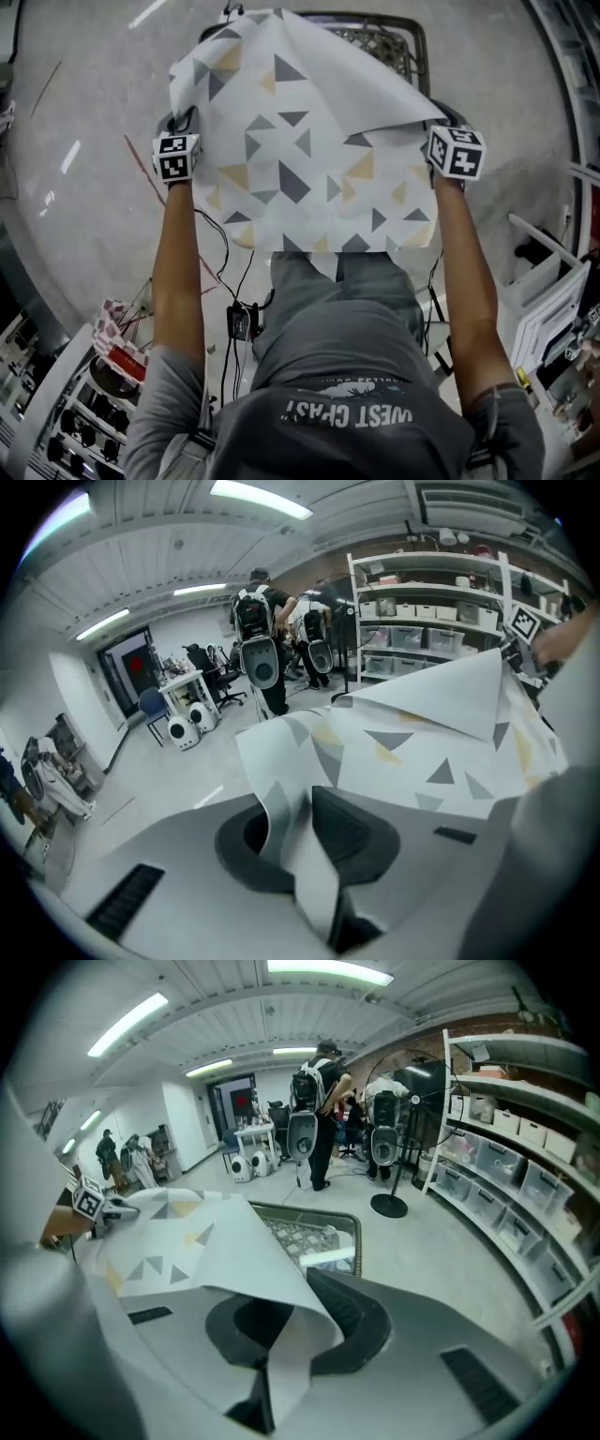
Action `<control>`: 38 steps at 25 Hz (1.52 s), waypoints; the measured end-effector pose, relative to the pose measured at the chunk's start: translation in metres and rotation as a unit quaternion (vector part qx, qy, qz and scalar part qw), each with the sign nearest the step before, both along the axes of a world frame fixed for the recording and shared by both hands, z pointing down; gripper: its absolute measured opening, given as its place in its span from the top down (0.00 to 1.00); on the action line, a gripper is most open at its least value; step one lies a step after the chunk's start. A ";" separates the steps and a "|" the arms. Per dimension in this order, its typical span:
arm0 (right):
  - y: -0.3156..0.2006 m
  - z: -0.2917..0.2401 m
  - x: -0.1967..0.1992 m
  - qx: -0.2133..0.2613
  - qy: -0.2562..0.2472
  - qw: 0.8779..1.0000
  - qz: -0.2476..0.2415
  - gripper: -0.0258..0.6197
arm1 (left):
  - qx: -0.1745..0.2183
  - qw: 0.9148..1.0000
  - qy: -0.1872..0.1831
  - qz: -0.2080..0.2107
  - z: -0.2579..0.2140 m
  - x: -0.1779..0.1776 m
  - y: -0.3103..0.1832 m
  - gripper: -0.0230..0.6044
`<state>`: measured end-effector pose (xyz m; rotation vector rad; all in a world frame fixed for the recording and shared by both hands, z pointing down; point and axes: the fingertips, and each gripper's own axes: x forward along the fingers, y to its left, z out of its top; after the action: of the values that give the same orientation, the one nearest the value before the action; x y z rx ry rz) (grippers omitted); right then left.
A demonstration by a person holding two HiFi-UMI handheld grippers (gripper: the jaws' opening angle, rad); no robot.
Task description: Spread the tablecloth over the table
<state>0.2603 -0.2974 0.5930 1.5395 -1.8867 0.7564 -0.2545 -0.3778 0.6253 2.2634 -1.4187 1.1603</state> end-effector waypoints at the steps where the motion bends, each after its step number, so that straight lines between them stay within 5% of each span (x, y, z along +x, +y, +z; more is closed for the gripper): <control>1: 0.001 0.008 0.009 -0.013 0.022 1.000 -0.001 0.86 | -0.008 1.000 0.000 -0.009 0.009 -0.003 0.000 0.89; 7: -0.011 0.039 0.037 -0.040 0.116 0.991 -0.050 0.68 | -0.055 0.997 -0.013 -0.054 0.042 -0.025 -0.004 0.89; 11: -0.016 0.066 0.046 -0.060 0.103 0.992 -0.041 0.68 | -0.098 0.993 -0.015 -0.069 0.077 -0.032 -0.008 0.89; 14: -0.011 0.088 0.057 -0.085 0.084 0.993 -0.015 0.66 | -0.134 0.988 0.018 -0.080 0.099 -0.034 -0.008 0.86; 17: -0.007 0.091 0.063 -0.087 0.093 0.992 -0.002 0.66 | -0.140 0.986 0.043 -0.077 0.100 -0.032 -0.011 0.86; 22: -0.013 0.080 0.058 -0.047 0.114 0.992 -0.021 0.59 | -0.124 0.990 -0.008 -0.068 0.096 -0.039 -0.006 0.86; 24: -0.020 0.076 0.070 -0.036 0.040 0.998 0.032 0.54 | -0.124 0.990 -0.023 -0.068 0.099 -0.040 -0.004 0.86; 26: -0.020 0.083 0.098 -0.039 -0.068 0.986 0.145 0.43 | -0.120 0.990 -0.026 -0.067 0.101 -0.040 -0.002 0.86; 28: -0.013 0.092 0.130 -0.040 -0.131 0.959 0.248 0.54 | -0.111 0.991 -0.032 -0.067 0.102 -0.042 0.000 0.86; 29: -0.009 0.095 0.140 -0.041 -0.123 0.957 0.260 0.62 | -0.105 0.992 -0.036 -0.065 0.102 -0.043 0.001 0.86; 31: -0.004 0.095 0.136 -0.051 -0.048 0.979 0.193 0.64 | -0.095 0.993 -0.042 -0.056 0.101 -0.042 0.001 0.86; 33: 0.004 0.093 0.107 -0.060 0.041 0.995 0.069 0.76 | -0.084 0.994 -0.054 -0.045 0.098 -0.039 0.000 0.86; 36: 0.019 0.103 0.054 -0.076 0.156 0.979 -0.107 0.90 | -0.069 0.994 -0.078 -0.035 0.095 -0.037 0.001 0.86; 38: 0.023 0.121 0.028 -0.107 0.177 0.962 -0.176 0.94 | -0.064 0.994 -0.085 -0.032 0.095 -0.037 0.002 0.86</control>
<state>0.2885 -0.2743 0.7143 1.0804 -1.6822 0.4697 -0.2917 -0.3758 0.7203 2.0593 -1.4197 1.4092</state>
